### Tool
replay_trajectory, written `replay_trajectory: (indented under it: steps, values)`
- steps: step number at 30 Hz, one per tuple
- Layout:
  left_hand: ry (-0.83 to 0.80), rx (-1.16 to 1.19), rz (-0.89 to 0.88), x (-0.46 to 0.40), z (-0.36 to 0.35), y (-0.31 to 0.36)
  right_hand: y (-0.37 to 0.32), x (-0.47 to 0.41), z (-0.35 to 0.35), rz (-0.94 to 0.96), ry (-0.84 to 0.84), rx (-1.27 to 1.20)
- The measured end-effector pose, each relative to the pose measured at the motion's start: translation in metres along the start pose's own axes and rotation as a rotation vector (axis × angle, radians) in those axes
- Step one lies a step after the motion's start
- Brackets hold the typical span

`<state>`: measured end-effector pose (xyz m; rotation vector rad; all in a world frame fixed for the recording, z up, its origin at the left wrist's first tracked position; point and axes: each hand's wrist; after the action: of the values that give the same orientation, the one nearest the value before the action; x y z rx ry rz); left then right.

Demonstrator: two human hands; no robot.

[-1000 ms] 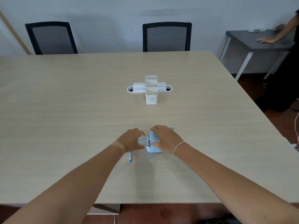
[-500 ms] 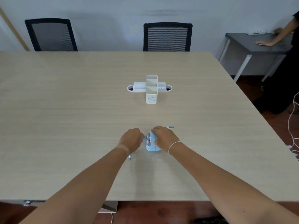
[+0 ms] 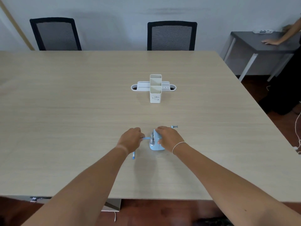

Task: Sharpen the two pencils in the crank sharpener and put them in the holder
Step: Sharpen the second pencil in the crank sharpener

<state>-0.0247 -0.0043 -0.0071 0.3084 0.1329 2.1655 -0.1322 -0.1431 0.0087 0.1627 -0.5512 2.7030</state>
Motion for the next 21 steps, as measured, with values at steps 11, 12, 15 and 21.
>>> replay_trajectory:
  steps: [11, 12, 15, 21]
  values:
    - [0.075, -0.006, 0.185, 0.033, 0.019, -0.073, 0.000, -0.002, 0.000, -0.031, -0.005, 0.007]
    - [0.075, 0.002, 0.211, 0.037, 0.020, -0.078, -0.001, -0.002, 0.000, -0.032, -0.010, 0.015]
    - [0.059, 0.058, 0.265, 0.039, 0.015, -0.070, -0.001, -0.002, 0.000, -0.032, -0.014, 0.045]
    - [0.081, 0.332, 0.433, 0.033, -0.001, -0.051, 0.002, -0.002, 0.000, -0.009, -0.015, 0.026]
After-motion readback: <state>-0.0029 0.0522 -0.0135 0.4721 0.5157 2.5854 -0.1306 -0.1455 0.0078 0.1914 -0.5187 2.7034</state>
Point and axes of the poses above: each hand's wrist, its own x-axis away from the middle knuckle, its own z-axis out of the back of the hand, y = z × x, and after that the axes turned 3 degrees about -z, right-handed
